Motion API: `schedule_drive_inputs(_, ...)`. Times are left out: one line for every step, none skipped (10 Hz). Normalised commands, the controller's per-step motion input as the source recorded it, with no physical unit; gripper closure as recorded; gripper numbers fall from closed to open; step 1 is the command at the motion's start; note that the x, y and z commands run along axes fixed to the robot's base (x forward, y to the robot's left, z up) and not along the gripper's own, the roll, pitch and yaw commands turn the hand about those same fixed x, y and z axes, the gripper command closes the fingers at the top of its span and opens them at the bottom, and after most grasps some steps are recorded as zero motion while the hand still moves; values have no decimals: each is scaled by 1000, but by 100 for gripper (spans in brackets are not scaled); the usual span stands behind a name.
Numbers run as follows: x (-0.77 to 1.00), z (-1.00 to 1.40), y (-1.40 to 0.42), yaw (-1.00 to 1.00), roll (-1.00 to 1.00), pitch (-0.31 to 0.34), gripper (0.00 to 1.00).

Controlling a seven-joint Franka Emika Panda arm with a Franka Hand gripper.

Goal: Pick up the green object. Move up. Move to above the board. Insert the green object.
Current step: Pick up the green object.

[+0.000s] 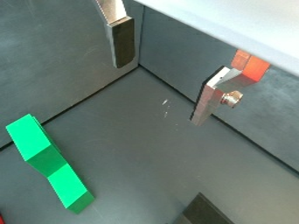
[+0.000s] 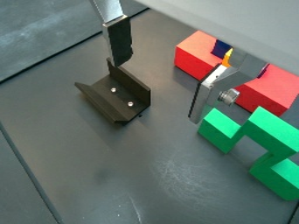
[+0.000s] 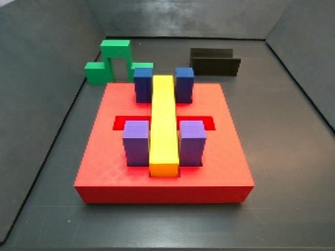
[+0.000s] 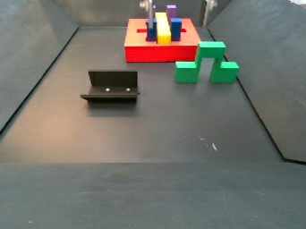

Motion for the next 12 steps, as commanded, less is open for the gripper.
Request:
schedule_drive_inputs(0,-14,0,0,0,-11,0)
schedule_drive_inputs(-274,-89,-186,0,-7,-184,0)
schedule_drive_inputs(-443,0,-514,0,64,-181,0)
schedule_drive_inputs(-551,0,-623,17,94,-204,0)
schedule_drive_inputs(-594,0,-680,17,114,-213,0)
schedule_drive_inputs(-551,0,-626,11,59,-247,0)
schedule_drive_inputs(-477,-3,-623,40,66,-250,0)
schedule_drive_inputs(-383,-37,-631,63,130,-221,0)
schedule_drive_inputs(-406,-86,-560,26,187,-174,0)
schedule_drive_inputs(-211,-194,-260,71,231,0,0)
schedule_drive_inputs(-166,-354,-246,0,294,19,0)
schedule_drive_inputs(-231,-429,-257,0,327,40,0)
